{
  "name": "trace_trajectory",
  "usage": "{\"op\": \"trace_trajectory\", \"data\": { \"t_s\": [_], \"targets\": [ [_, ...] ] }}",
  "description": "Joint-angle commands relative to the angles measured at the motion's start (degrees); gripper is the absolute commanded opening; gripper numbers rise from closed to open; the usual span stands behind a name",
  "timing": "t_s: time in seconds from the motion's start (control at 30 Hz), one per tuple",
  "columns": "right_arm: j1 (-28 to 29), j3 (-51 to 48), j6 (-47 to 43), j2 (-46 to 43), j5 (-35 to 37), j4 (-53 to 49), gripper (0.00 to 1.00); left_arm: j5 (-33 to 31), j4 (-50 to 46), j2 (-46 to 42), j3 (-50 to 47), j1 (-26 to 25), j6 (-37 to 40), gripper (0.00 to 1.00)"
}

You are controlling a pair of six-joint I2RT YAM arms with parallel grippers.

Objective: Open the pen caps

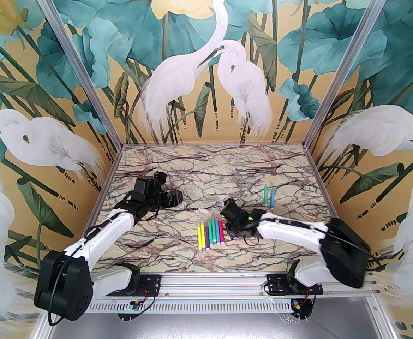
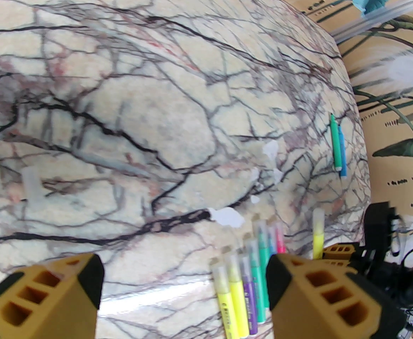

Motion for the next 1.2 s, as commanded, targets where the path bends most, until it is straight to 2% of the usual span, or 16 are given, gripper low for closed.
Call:
{"op": "trace_trajectory", "data": {
  "t_s": [0.0, 0.2, 0.67, 1.17],
  "targets": [
    [-0.15, -2.57, -2.22, -5.44, 0.13, 7.32, 0.16, 3.67, 2.15, 1.21, 2.37, -1.97, -0.86, 0.81],
    [-0.40, -4.16, -4.70, -11.69, -1.44, 11.30, 0.17, 8.95, 6.27, 1.76, 2.85, -5.10, -1.92, 0.81],
    [-0.40, -2.44, -8.01, -11.82, -5.79, 16.18, 0.17, 23.72, 17.90, 2.15, 2.32, -9.20, -5.55, 0.80],
    [0.09, 1.50, -9.91, -9.36, -10.02, 18.12, 0.17, 24.87, 21.82, 7.17, 5.51, -13.44, -7.48, 0.74]
  ]
}}
